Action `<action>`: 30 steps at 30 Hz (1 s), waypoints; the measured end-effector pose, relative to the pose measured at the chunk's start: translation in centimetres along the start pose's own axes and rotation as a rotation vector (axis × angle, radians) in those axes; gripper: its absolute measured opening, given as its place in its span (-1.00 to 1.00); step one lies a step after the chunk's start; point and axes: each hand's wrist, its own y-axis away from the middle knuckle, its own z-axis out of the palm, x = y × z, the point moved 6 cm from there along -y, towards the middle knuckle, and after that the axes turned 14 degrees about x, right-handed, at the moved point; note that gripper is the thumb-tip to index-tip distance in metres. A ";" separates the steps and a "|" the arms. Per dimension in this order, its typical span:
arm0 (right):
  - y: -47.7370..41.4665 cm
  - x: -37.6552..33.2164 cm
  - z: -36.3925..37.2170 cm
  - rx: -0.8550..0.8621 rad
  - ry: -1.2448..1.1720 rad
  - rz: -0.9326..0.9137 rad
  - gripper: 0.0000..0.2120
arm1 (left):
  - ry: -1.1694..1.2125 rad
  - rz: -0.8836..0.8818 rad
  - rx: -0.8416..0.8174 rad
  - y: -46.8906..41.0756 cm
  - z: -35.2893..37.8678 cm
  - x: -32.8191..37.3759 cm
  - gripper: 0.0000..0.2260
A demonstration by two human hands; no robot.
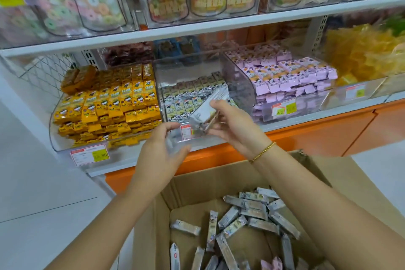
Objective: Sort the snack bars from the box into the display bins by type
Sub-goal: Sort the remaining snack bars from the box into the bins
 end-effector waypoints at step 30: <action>-7.6 -4.8 -1.2 0.185 0.876 -0.671 -0.76 | -0.372 0.134 -0.212 1.8 2.9 -4.1 -0.69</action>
